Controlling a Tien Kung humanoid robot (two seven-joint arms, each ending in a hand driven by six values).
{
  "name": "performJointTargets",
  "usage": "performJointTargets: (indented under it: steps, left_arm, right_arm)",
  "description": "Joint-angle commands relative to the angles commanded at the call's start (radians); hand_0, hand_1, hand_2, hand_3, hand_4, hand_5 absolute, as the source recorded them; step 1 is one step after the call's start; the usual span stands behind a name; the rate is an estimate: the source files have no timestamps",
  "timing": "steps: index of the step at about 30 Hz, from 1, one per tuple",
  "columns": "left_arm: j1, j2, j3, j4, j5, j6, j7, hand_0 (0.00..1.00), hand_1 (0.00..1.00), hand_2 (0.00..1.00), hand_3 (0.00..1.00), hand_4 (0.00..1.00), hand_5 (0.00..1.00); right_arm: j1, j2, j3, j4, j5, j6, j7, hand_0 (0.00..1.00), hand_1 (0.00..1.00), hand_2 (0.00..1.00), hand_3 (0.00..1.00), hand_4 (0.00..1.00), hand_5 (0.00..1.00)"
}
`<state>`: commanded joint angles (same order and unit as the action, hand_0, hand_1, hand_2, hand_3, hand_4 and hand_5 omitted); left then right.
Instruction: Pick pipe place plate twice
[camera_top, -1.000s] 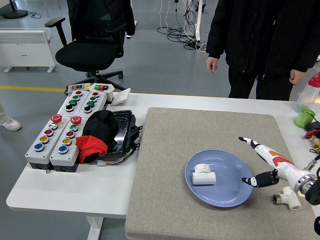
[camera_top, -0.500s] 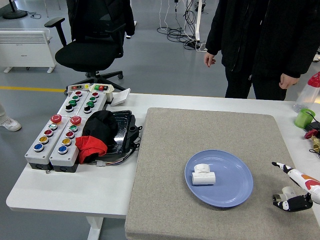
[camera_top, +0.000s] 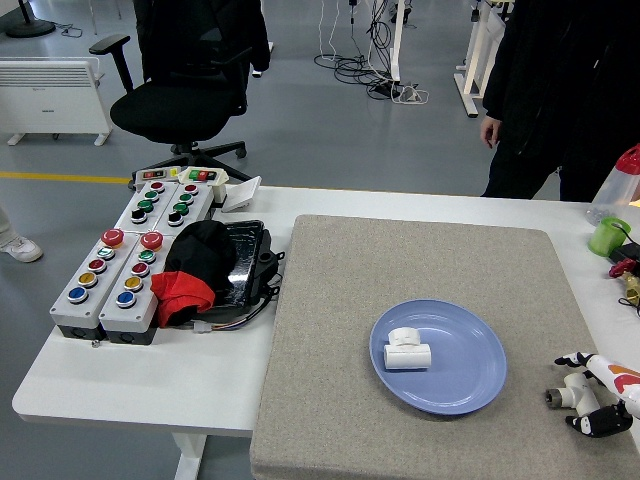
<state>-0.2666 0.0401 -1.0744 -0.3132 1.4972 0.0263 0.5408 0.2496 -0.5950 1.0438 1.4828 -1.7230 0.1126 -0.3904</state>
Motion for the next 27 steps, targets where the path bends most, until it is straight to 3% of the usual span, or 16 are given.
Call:
performJointTargets:
  steps: [1, 2, 7, 8, 14, 19, 23, 25, 26, 27]
  left_arm:
    - [0.0, 0.0, 0.0, 0.0, 0.0, 0.0, 0.0, 0.653, 0.629, 0.633, 0.553, 0.39, 0.998]
    - [0.0, 0.0, 0.0, 0.0, 0.0, 0.001, -0.001, 0.653, 0.629, 0.633, 0.551, 0.39, 0.998]
    - [-0.001, -0.001, -0.001, 0.001, 0.001, 0.001, -0.002, 0.653, 0.629, 0.633, 0.551, 0.39, 0.998]
    - [-0.001, -0.001, -0.002, 0.001, 0.001, 0.001, -0.002, 0.653, 0.628, 0.632, 0.551, 0.389, 0.998]
    - [-0.002, -0.001, -0.002, 0.002, 0.002, 0.001, -0.002, 0.653, 0.628, 0.632, 0.55, 0.389, 0.998]
    - [-0.003, 0.0, 0.0, 0.001, -0.001, 0.001, -0.002, 0.653, 0.628, 0.632, 0.55, 0.389, 0.998]
    - [-0.002, 0.001, 0.002, 0.0, -0.002, 0.0, -0.001, 0.653, 0.628, 0.632, 0.548, 0.39, 0.998]
    - [-0.002, 0.0, 0.003, -0.001, -0.004, -0.001, 0.002, 0.653, 0.628, 0.632, 0.548, 0.39, 0.998]
    - [-0.002, 0.0, 0.003, -0.002, -0.005, -0.001, 0.003, 0.653, 0.628, 0.631, 0.547, 0.389, 0.998]
    - [-0.002, 0.0, 0.004, -0.002, -0.006, -0.001, 0.003, 0.653, 0.628, 0.631, 0.547, 0.389, 0.998]
  right_arm:
    - [0.001, 0.0, -0.002, -0.002, 0.0, -0.006, 0.001, 0.529, 0.614, 0.698, 0.771, 0.657, 0.074]
    - [0.002, 0.0, -0.004, -0.003, 0.001, -0.012, 0.002, 0.368, 0.48, 0.604, 0.702, 0.586, 0.016]
    - [0.002, 0.0, -0.007, 0.002, -0.005, -0.057, 0.019, 0.368, 0.48, 0.604, 0.702, 0.586, 0.016]
    - [0.002, 0.0, -0.007, 0.004, -0.005, -0.066, 0.024, 0.265, 0.434, 0.544, 0.629, 0.483, 0.002]
    - [0.016, -0.002, -0.007, 0.043, -0.014, -0.1, 0.045, 0.274, 0.421, 0.535, 0.601, 0.448, 0.002]
    - [0.071, 0.019, -0.024, 0.093, -0.008, -0.139, 0.07, 0.274, 0.421, 0.535, 0.601, 0.448, 0.002]
    - [0.144, 0.066, -0.081, 0.097, 0.012, -0.139, 0.069, 0.297, 0.429, 0.537, 0.597, 0.431, 0.002]
    - [0.182, 0.108, -0.122, 0.072, 0.019, -0.132, 0.056, 0.297, 0.429, 0.537, 0.597, 0.431, 0.002]
    - [0.193, 0.126, -0.139, 0.062, 0.021, -0.13, 0.053, 0.572, 0.6, 0.619, 0.703, 0.486, 0.002]
    - [0.201, 0.138, -0.151, 0.052, 0.022, -0.127, 0.05, 0.572, 0.6, 0.619, 0.703, 0.486, 0.002]
